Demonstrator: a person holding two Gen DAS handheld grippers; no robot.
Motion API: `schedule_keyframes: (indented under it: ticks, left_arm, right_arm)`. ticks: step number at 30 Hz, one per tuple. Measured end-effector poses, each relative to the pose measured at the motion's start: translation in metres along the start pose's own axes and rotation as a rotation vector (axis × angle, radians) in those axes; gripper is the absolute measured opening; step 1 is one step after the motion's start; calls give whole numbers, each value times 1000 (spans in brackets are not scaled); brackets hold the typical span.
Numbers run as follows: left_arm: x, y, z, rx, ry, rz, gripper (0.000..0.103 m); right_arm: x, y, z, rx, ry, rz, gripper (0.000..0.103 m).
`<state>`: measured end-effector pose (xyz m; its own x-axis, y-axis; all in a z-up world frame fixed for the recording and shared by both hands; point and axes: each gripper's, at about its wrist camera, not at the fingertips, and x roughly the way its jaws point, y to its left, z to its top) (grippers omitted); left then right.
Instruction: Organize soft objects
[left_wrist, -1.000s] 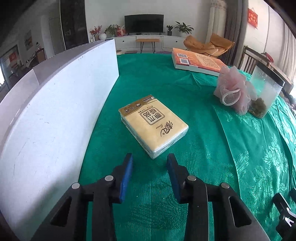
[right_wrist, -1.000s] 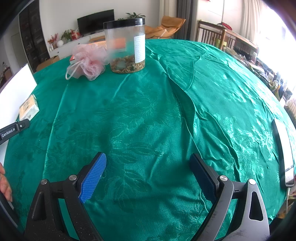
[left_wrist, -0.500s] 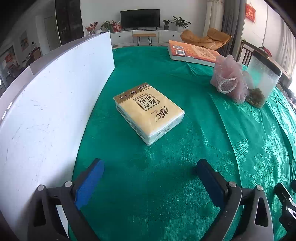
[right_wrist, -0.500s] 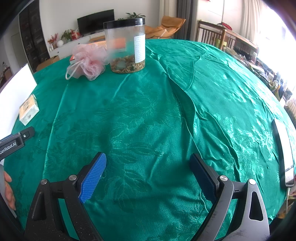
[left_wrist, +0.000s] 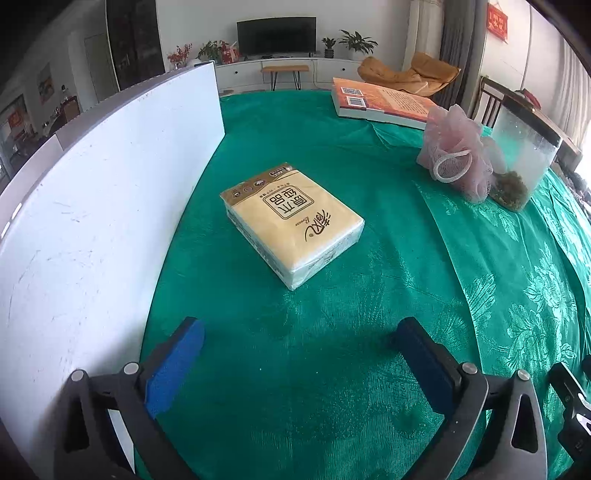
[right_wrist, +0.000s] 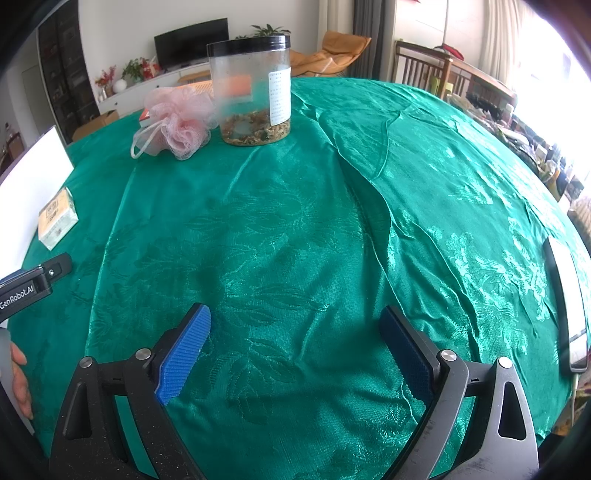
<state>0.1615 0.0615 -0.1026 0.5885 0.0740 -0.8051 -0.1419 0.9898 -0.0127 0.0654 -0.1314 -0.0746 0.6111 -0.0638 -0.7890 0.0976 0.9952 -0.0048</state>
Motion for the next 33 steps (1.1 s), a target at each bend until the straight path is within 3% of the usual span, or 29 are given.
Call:
schedule_keyframes:
  ticks: [15, 17, 19, 25, 28, 32, 33]
  left_arm:
    - [0, 0, 0, 0, 0, 0, 103]
    - [0, 0, 0, 0, -1, 0, 103]
    - [0, 0, 0, -1, -1, 0, 103]
    - [0, 0, 0, -1, -1, 0, 103]
    - [0, 0, 0, -1, -1, -1, 103]
    - [0, 0, 0, -1, -1, -1, 103]
    - [0, 0, 0, -1, -1, -1, 103]
  right_arm:
    - [-1, -1, 0, 1, 1, 10, 95]
    - [-4, -3, 7, 28, 5, 77, 94]
    - [-14, -3, 22, 59, -65, 209, 94]
    - [8, 71, 99, -180, -109, 321, 93]
    - [37, 117, 127, -297, -109, 269, 92]
    - [77, 163, 144, -450, -114, 96, 90]
    - [84, 166, 145, -462, -105, 78, 74]
